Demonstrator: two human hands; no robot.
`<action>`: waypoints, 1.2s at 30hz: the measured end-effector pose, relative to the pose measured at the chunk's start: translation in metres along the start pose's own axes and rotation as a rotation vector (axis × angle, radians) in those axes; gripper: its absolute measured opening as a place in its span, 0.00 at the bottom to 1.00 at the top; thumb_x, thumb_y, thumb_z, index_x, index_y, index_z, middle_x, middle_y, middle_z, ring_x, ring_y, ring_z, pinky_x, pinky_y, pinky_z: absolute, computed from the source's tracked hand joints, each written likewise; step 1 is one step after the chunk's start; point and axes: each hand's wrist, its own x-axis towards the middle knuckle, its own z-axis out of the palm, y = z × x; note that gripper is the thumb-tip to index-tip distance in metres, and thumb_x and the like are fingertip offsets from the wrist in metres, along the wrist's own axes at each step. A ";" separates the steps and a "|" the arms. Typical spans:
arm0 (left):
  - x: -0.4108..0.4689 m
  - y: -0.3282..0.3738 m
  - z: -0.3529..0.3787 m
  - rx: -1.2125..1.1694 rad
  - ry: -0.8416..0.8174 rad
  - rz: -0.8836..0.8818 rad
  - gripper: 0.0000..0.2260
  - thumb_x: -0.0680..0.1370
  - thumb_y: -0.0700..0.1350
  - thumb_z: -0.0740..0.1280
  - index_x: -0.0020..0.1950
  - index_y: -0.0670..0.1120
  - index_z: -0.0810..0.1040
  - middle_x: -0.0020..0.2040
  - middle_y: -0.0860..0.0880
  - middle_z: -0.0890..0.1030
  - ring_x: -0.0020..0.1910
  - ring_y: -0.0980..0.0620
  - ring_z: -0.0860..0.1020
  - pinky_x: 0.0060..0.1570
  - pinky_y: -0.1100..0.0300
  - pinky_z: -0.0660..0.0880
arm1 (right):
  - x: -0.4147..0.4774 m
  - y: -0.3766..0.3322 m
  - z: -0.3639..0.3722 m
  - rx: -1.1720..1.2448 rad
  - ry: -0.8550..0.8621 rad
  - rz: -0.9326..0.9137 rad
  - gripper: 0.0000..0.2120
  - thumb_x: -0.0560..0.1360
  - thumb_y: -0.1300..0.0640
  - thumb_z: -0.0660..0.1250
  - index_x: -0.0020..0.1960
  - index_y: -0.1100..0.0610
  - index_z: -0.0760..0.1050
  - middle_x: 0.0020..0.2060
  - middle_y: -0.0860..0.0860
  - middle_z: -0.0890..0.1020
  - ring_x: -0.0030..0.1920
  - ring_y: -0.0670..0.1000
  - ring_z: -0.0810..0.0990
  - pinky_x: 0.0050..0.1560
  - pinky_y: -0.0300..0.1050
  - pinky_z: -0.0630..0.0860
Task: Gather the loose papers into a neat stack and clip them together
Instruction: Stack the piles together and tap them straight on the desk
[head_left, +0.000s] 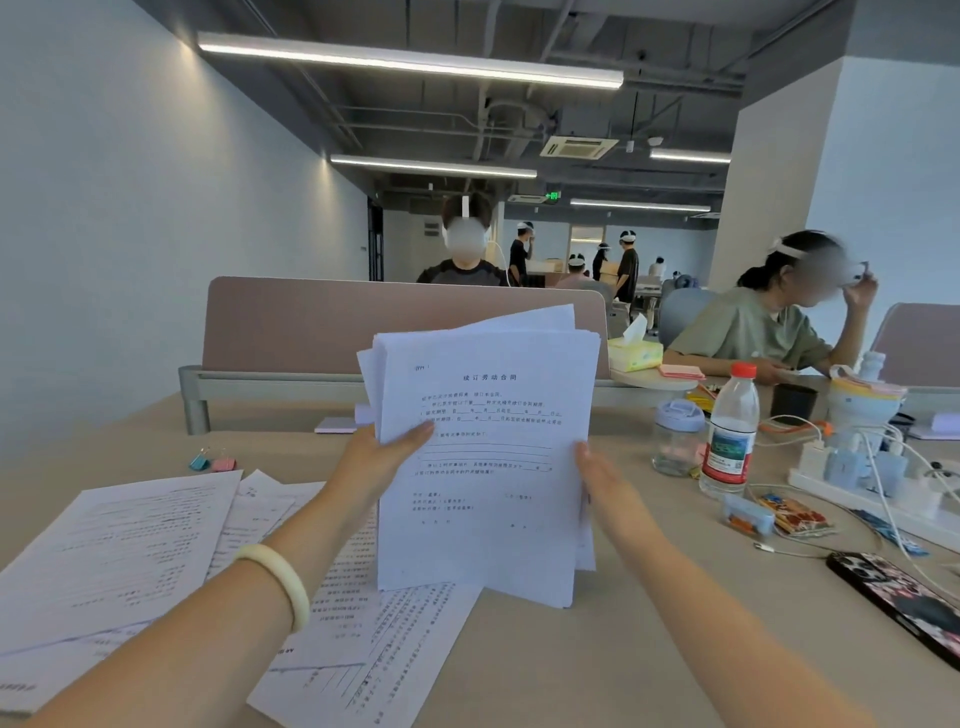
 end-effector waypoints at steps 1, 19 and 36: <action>0.003 0.001 0.001 -0.001 0.032 0.006 0.05 0.73 0.48 0.71 0.49 0.53 0.81 0.53 0.49 0.84 0.51 0.49 0.83 0.56 0.48 0.77 | 0.004 -0.004 -0.006 -0.059 0.029 -0.034 0.15 0.82 0.48 0.53 0.55 0.53 0.75 0.50 0.50 0.81 0.50 0.49 0.80 0.56 0.46 0.76; 0.014 -0.003 0.002 -0.074 -0.020 -0.041 0.06 0.74 0.47 0.69 0.50 0.49 0.80 0.43 0.55 0.86 0.49 0.53 0.82 0.48 0.58 0.79 | 0.018 0.035 -0.030 -0.557 -0.062 -0.106 0.12 0.76 0.65 0.60 0.50 0.59 0.82 0.46 0.53 0.85 0.47 0.54 0.83 0.49 0.45 0.77; 0.011 -0.001 0.011 -0.029 0.056 -0.037 0.11 0.72 0.49 0.72 0.53 0.48 0.80 0.52 0.48 0.84 0.51 0.48 0.82 0.55 0.52 0.77 | 0.031 -0.012 -0.004 0.086 -0.087 -0.151 0.15 0.80 0.54 0.59 0.66 0.54 0.71 0.60 0.47 0.80 0.57 0.47 0.80 0.52 0.42 0.78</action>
